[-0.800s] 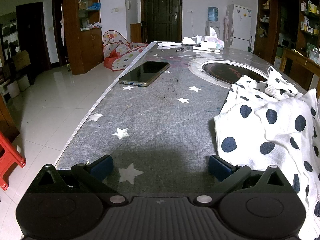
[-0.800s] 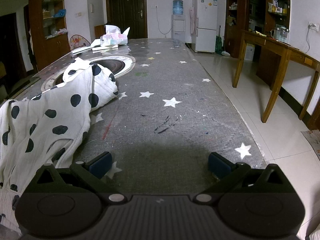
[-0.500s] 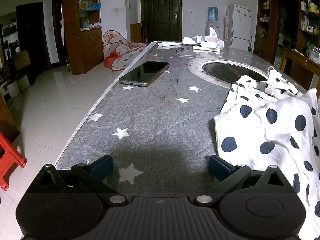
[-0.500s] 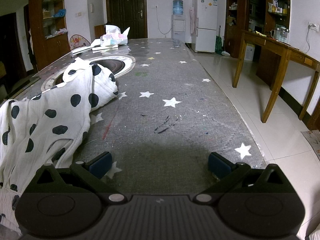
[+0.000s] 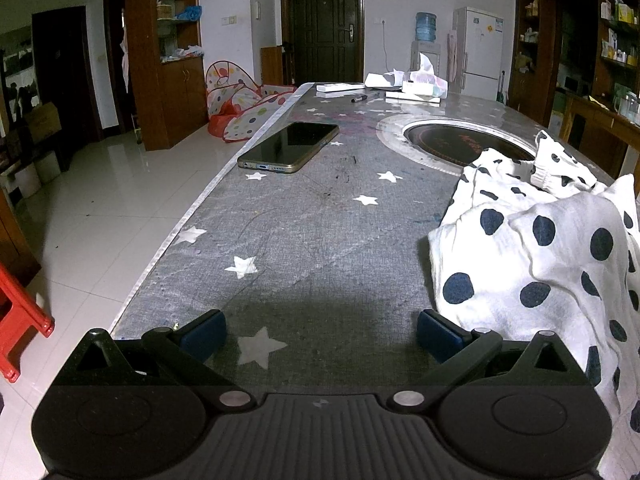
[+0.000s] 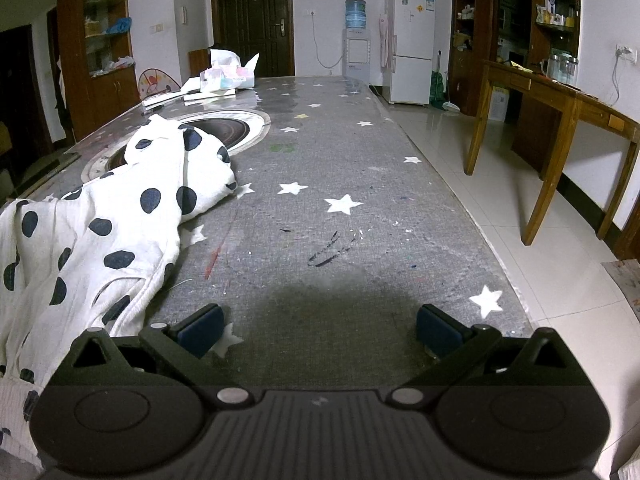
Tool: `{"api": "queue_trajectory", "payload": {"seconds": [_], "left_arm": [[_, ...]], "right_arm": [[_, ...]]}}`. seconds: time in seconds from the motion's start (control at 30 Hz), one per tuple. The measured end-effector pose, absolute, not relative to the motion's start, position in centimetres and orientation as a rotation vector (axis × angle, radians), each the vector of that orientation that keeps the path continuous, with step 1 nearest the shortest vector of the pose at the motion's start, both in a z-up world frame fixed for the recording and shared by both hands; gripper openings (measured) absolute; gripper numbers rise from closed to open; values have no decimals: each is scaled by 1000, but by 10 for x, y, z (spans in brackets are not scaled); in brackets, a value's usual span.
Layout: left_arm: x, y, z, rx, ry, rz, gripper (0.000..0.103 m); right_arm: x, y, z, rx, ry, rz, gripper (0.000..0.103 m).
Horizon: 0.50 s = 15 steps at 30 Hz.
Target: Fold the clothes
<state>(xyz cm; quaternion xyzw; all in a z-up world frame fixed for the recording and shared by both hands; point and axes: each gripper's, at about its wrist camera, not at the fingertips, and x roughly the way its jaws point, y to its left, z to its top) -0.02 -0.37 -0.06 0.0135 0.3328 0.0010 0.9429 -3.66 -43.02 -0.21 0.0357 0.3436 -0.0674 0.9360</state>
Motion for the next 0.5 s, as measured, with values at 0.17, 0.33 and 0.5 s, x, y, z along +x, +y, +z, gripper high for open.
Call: {"api": "queue_trajectory", "payload": {"seconds": [0.17, 0.33, 0.5], "left_arm": [[0, -4, 0, 29, 680, 1, 103], [1, -2, 0, 30, 681, -1, 103], [1, -4, 0, 31, 683, 8, 103]], "right_arm": [[-37, -429, -2, 71, 703, -140, 103], [-38, -429, -2, 70, 702, -141, 103], [-37, -429, -2, 70, 703, -141, 103]]}}
